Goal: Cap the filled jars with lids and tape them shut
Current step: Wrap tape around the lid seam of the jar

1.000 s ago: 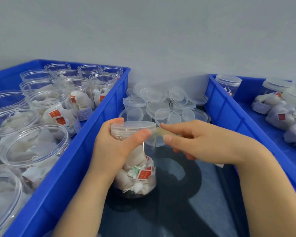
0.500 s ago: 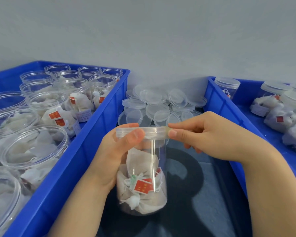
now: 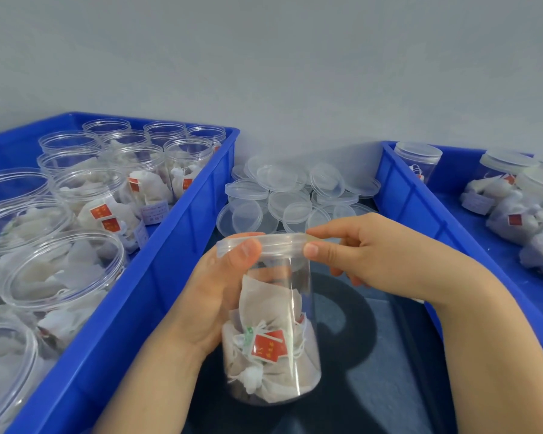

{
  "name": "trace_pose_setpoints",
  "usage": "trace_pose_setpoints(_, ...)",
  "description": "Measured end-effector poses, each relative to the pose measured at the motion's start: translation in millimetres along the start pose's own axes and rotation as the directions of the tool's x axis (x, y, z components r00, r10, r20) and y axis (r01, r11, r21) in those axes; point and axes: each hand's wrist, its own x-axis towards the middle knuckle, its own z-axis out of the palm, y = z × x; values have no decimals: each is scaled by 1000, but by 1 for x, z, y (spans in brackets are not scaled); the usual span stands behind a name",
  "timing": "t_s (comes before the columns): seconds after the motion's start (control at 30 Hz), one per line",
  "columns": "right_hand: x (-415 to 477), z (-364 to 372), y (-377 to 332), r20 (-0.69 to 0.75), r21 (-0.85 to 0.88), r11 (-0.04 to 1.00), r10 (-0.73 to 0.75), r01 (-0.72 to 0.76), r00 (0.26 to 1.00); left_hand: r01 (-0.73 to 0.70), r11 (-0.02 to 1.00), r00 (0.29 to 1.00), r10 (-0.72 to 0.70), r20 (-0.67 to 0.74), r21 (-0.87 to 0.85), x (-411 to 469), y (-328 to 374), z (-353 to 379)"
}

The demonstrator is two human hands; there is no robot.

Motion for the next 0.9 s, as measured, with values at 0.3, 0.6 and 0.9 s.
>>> trace_pose_setpoints(0.3,-3,0,0,48,-109,994,-6,11,999,-165,914,961,235,-150,371,-2,1,-2)
trace_pose_setpoints(0.6,0,11,-9,-8,-144,989,46,-46,999,-154,813,883,369,-291,561,2,-6,-2)
trace_pose_setpoints(0.9,3,14,-7,39,-137,990,-9,14,999,-144,887,866,327,-378,439,10,-12,4)
